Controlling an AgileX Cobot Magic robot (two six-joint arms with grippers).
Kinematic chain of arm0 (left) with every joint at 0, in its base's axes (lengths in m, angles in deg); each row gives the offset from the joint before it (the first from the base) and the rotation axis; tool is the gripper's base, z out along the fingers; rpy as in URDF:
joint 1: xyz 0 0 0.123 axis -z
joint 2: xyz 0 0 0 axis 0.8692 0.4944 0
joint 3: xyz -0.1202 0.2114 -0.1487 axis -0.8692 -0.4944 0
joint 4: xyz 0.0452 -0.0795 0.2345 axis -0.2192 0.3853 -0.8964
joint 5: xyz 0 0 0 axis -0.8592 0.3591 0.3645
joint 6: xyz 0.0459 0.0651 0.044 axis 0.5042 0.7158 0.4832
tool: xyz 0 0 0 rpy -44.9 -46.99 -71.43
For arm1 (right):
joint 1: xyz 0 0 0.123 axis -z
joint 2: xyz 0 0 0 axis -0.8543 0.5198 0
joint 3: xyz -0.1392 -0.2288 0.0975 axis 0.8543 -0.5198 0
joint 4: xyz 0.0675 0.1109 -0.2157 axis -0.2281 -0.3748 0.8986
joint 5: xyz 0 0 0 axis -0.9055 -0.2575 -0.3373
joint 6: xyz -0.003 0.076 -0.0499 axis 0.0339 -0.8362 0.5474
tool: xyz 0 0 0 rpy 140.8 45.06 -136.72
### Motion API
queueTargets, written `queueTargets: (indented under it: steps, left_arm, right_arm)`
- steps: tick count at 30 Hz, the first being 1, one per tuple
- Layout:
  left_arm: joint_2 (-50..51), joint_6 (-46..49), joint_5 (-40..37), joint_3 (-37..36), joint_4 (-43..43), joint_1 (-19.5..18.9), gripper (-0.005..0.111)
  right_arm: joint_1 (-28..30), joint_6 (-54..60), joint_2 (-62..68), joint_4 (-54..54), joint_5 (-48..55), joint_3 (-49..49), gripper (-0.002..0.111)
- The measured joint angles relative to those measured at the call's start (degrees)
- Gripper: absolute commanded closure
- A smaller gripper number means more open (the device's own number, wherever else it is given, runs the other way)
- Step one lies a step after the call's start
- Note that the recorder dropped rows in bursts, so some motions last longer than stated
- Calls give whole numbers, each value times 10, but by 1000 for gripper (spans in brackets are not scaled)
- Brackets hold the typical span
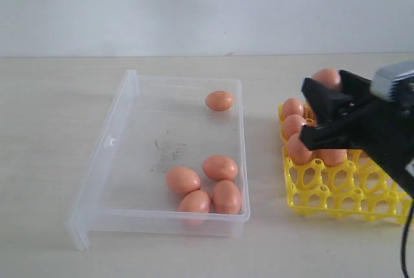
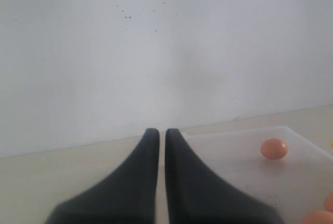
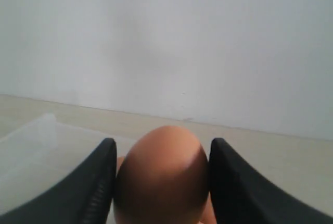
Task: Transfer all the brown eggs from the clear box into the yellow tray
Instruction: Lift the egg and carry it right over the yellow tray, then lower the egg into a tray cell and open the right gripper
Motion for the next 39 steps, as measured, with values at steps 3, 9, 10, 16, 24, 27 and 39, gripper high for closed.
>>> queueTargets:
  steps: [3,9,10,16,24,27,39]
  left_arm:
    - [0,0,0,0,0,0,103]
    - [0,0,0,0,0,0,103]
    - [0,0,0,0,0,0,103]
    - [0,0,0,0,0,0,103]
    - [0,0,0,0,0,0,103]
    - [0,0,0,0,0,0,103]
    - [0,0,0,0,0,0,103]
  right_arm:
    - [53,-16,-31,20,0,-45,108]
    - [107,15,-50,36,0,-83,108]
    - [112,8,-50,36,0,-84,108]
    - [139,-102,-34,36,-1,-84,108]
    - [145,-177,60,43,-1,-84,108]
    - [145,-180,90,43,-1,-85,108]
    - [145,-141,164,9,0,-39,108]
